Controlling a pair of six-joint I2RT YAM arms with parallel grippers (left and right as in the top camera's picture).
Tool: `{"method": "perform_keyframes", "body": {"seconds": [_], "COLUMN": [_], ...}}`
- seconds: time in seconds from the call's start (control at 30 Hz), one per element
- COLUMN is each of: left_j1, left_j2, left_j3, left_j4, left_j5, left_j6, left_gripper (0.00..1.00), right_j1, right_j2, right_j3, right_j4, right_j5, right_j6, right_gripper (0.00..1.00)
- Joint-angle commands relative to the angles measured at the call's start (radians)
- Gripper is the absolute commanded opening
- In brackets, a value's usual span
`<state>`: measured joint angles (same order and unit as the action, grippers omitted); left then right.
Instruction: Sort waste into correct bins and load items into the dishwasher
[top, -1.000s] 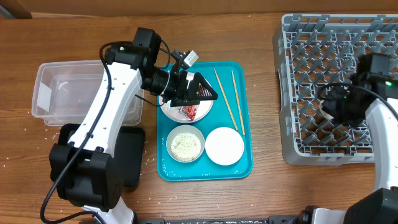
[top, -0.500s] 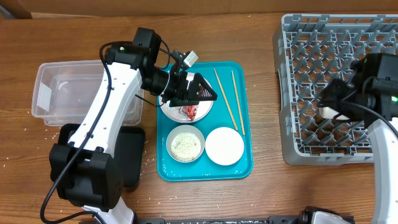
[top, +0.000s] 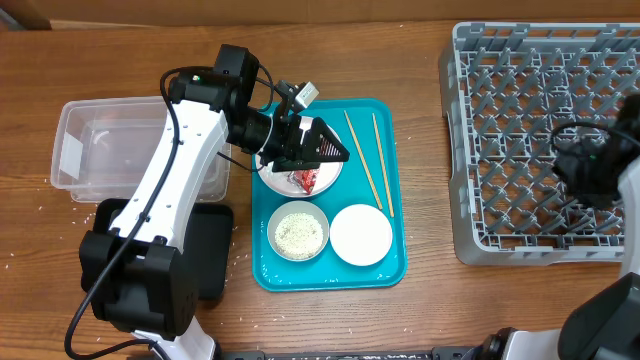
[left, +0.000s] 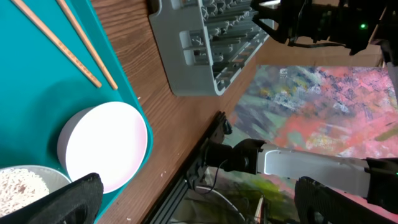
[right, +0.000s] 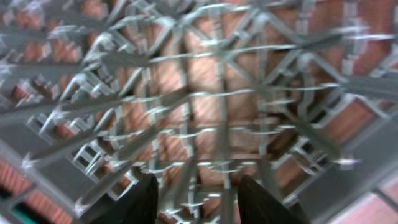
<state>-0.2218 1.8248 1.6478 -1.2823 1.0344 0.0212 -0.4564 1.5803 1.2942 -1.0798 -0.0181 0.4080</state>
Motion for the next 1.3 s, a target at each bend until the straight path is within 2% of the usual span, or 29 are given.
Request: {"method": "perform_keyframes", "body": {"seconds": [0.0, 0.07, 0.23, 0.5, 0.6, 0.83, 0.9, 1.13, 1.27], "left_j1": [-0.001, -0.001, -0.001, -0.001, -0.001, -0.001, -0.001, -0.001, -0.001], "left_j2": [-0.019, -0.019, -0.019, -0.019, -0.019, -0.019, -0.019, -0.019, -0.019], "left_j3": [0.011, 0.011, 0.011, 0.011, 0.011, 0.011, 0.011, 0.011, 0.011], "left_j4": [0.004, 0.003, -0.001, -0.008, -0.025, -0.031, -0.031, -0.031, -0.031], "left_j5": [0.000, 0.001, 0.001, 0.001, 0.000, -0.044, -0.044, -0.044, -0.044], "left_j6": [-0.006, -0.006, -0.006, -0.006, -0.006, -0.007, -0.007, -0.011, -0.030], "left_gripper": [1.00, 1.00, 1.00, 1.00, 1.00, 1.00, 1.00, 1.00, 1.00], "right_j1": [-0.055, -0.057, -0.076, -0.245, -0.319, -0.474, -0.510, -0.561, -0.561], "right_j2": [-0.010, -0.038, -0.138, -0.134, -0.095, -0.006, 0.018, 0.133, 0.183], "right_j3": [0.016, 0.016, 0.039, 0.082, 0.082, 0.083, 0.083, 0.082, 0.082], "right_j4": [0.007, 0.035, 0.134, 0.329, 0.403, 0.588, 0.623, 0.743, 0.728], "right_j5": [-0.106, -0.205, -0.238, -0.336, -0.336, -0.354, -0.354, -0.343, -0.341], "right_j6": [-0.024, -0.097, -0.098, -0.109, -0.109, -0.118, -0.118, -0.176, -0.204], "right_gripper": [0.44, 0.55, 0.70, 0.81, 0.89, 0.91, 0.94, 0.97, 0.98]}}
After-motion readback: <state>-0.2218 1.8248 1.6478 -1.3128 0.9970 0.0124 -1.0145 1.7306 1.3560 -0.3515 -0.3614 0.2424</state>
